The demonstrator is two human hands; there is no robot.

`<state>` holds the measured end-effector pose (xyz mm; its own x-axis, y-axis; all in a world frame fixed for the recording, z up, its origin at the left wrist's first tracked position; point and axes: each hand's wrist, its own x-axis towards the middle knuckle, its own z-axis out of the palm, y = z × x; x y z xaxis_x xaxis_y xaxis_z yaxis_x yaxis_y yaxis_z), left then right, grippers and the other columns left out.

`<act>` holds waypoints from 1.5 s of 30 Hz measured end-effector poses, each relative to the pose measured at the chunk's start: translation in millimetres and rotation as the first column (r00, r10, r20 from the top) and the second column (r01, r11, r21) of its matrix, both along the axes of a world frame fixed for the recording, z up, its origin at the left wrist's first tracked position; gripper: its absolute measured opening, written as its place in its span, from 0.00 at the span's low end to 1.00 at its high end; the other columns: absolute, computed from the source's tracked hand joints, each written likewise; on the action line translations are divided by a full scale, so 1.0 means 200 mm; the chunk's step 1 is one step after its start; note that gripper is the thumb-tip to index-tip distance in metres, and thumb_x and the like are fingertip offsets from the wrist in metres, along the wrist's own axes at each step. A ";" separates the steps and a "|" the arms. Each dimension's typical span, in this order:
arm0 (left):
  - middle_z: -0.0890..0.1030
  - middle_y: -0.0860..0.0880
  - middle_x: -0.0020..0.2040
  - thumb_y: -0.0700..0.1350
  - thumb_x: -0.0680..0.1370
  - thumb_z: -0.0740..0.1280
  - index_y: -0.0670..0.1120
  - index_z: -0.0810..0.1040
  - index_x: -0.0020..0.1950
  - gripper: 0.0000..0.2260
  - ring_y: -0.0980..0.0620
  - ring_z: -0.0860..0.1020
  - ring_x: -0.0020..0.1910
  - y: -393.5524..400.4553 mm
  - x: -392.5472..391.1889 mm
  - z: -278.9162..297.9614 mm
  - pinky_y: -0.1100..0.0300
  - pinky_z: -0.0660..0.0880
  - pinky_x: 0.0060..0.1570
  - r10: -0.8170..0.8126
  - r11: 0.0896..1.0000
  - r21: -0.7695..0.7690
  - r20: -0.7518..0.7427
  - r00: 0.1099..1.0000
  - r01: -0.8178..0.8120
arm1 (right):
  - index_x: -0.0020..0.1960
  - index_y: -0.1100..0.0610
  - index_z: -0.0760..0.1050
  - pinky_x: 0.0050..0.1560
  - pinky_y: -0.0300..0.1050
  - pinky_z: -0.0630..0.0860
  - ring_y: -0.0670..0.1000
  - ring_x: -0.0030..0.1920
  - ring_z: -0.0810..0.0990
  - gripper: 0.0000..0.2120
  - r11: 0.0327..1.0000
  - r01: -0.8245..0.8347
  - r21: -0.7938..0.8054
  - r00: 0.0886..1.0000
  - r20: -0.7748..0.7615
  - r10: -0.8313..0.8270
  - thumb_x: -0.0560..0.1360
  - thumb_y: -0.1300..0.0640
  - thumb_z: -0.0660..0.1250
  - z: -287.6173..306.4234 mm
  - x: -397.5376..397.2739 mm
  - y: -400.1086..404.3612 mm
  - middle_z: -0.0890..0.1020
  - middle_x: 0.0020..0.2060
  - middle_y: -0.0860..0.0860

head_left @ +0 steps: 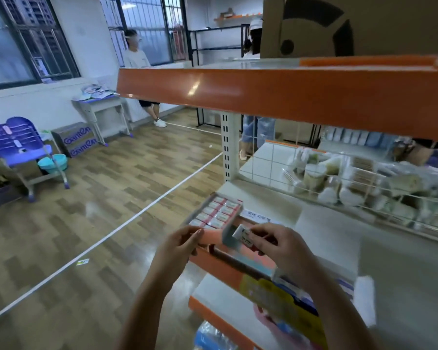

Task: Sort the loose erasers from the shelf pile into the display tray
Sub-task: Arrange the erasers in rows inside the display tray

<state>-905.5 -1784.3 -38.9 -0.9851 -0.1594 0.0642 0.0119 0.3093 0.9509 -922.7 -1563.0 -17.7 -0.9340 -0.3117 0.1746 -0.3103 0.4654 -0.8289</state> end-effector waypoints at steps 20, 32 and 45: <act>0.81 0.52 0.35 0.41 0.78 0.64 0.50 0.80 0.46 0.07 0.63 0.74 0.29 -0.52 -0.74 -0.11 0.70 0.68 0.28 -0.418 0.909 0.050 0.093 0.904 0.415 | 0.52 0.50 0.80 0.39 0.29 0.68 0.36 0.40 0.71 0.07 0.886 0.225 0.406 0.953 0.100 -0.287 0.76 0.51 0.66 -0.05 -0.32 -0.72 0.71 0.38 0.37; 0.81 0.55 0.32 0.45 0.78 0.64 0.49 0.81 0.47 0.06 0.61 0.74 0.29 -0.55 -0.86 -0.20 0.67 0.69 0.30 -0.618 0.786 0.164 0.174 0.767 0.596 | 0.43 0.47 0.75 0.37 0.30 0.71 0.38 0.39 0.77 0.04 0.821 0.386 0.420 0.842 0.203 -0.500 0.75 0.56 0.68 -0.04 -0.32 -0.92 0.78 0.40 0.41; 0.82 0.49 0.37 0.44 0.78 0.63 0.48 0.79 0.47 0.06 0.57 0.79 0.34 -0.57 -0.87 -0.20 0.62 0.76 0.35 -0.679 0.729 0.277 0.174 0.714 0.626 | 0.44 0.49 0.77 0.40 0.33 0.74 0.41 0.40 0.79 0.02 0.801 0.419 0.427 0.766 0.308 -0.564 0.74 0.56 0.68 -0.03 -0.35 -0.96 0.78 0.38 0.42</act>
<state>-1078.9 -1898.7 -78.2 -0.8230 0.5466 -0.1545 -0.0969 0.1328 0.9864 -992.3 -1755.2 -23.5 -0.9313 0.2425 -0.2719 0.3612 0.7126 -0.6015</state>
